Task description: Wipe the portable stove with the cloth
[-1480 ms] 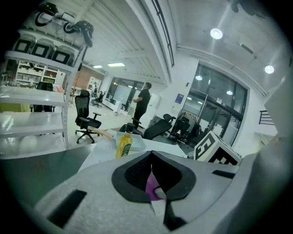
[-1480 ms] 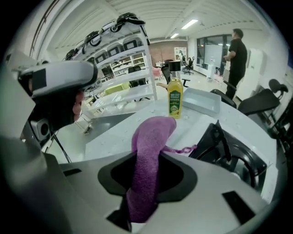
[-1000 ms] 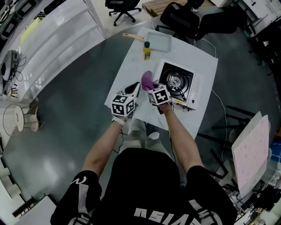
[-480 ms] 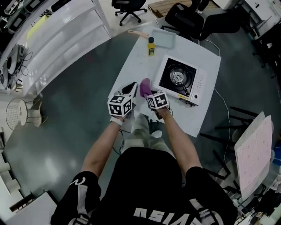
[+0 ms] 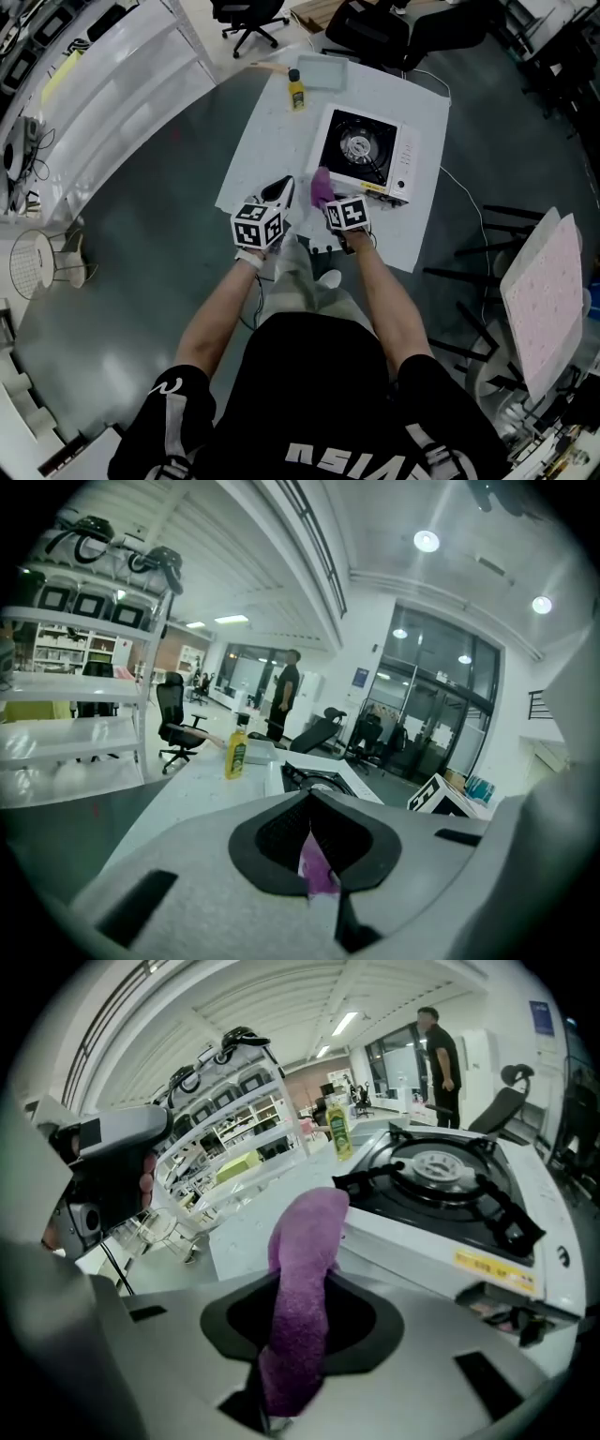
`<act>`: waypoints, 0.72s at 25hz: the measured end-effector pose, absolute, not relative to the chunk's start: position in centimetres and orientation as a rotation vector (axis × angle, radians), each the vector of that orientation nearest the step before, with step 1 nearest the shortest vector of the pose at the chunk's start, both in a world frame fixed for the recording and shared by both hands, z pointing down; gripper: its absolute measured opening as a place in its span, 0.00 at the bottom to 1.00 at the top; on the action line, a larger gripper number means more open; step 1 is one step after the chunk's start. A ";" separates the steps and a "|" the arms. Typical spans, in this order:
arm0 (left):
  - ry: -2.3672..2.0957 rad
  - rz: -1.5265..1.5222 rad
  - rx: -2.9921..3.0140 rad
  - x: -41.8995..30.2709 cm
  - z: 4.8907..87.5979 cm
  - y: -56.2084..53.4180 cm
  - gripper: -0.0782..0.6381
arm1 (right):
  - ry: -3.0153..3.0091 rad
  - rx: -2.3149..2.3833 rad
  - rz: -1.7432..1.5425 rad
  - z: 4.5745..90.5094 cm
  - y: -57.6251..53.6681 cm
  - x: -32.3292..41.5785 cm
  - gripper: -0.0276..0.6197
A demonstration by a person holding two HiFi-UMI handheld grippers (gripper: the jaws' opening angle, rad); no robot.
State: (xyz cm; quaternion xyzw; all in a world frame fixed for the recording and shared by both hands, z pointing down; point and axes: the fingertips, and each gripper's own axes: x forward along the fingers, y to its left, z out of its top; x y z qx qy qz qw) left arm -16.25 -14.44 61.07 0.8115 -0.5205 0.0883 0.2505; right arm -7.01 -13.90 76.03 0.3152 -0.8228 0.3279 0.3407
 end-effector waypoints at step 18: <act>-1.150 0.294 2.382 -2.4 61.1 -12.9 0.12 | -2.010 1.216 1.009 75.9 -11.6 11.5 0.22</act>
